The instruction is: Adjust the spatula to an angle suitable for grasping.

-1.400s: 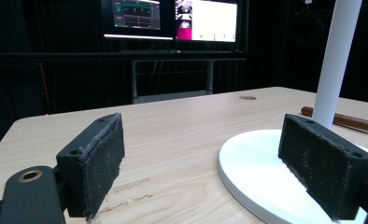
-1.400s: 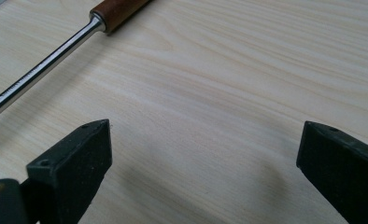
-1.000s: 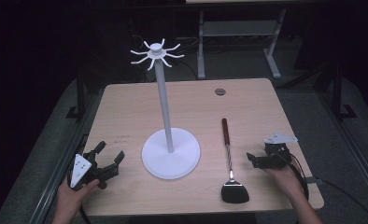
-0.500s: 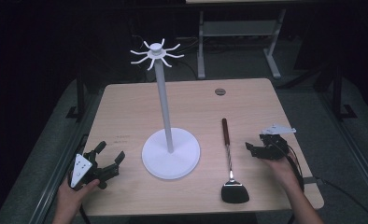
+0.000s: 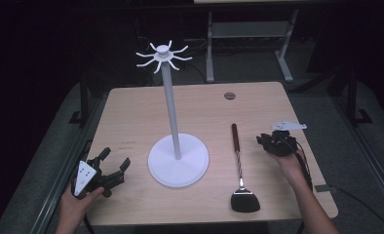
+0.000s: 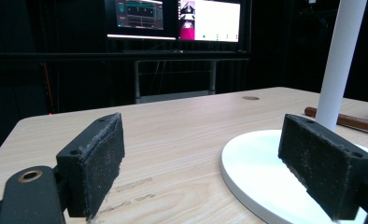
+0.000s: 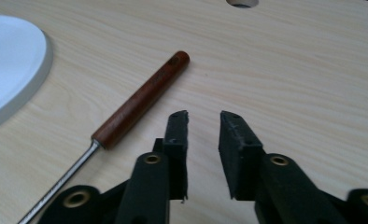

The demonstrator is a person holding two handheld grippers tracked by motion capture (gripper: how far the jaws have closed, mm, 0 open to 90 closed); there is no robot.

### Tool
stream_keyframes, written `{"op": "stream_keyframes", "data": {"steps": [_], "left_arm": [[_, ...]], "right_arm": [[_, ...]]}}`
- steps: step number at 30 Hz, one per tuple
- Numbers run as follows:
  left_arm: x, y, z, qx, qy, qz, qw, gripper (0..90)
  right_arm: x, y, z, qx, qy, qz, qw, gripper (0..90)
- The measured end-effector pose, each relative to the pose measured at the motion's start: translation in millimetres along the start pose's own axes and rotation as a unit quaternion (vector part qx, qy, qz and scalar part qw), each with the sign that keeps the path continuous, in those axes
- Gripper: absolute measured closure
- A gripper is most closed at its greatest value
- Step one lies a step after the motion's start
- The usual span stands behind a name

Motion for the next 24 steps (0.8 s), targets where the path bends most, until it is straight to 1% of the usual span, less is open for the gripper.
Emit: {"op": "stream_keyframes", "data": {"steps": [3,8,9,10,15,17,19,24], "left_arm": [[0.0,0.0,0.0,0.000,0.000,0.000,1.0000,14.0],[-0.1,0.0,0.0,0.000,0.000,0.000,1.0000,14.0],[0.0,0.0,0.0,0.000,0.000,0.000,1.0000,14.0],[0.0,0.0,0.0,0.000,0.000,0.000,1.0000,14.0],[0.1,0.0,0.0,0.000,-0.001,0.000,1.0000,14.0],[0.2,0.0,0.1,0.000,-0.002,0.000,1.0000,14.0],[0.3,0.0,0.1,0.000,-0.003,0.000,1.0000,14.0],[0.6,0.0,0.2,0.001,-0.005,0.000,1.0000,14.0]], "right_arm": [[1.0,2.6,-7.4,-0.008,0.010,-0.001,0.9999,80.4],[1.3,10.1,-17.9,-0.008,0.020,0.005,0.9998,89.1],[1.2,11.3,-20.7,-0.007,0.023,0.003,0.9997,89.2],[1.0,11.8,-23.8,-0.013,0.025,0.003,0.9996,89.3],[-1.3,17.6,-38.4,-0.020,0.035,0.013,0.9991,89.4],[-2.3,19.3,-44.2,-0.016,0.040,0.013,0.9990,89.4],[-2.4,18.3,-48.5,-0.021,0.041,0.016,0.9988,89.3],[-2.0,12.1,-55.3,-0.033,0.049,0.009,0.9982,89.3]]}}
Point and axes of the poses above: each handheld gripper's, and its own axes: z roughly backward along the jaws, y roughly out of its top, x roughly to its right, the point moved 7 cm from there along -z, roughly forward along the jaws, and after that the axes turned 14 degrees about y, right-handed, at the moved point
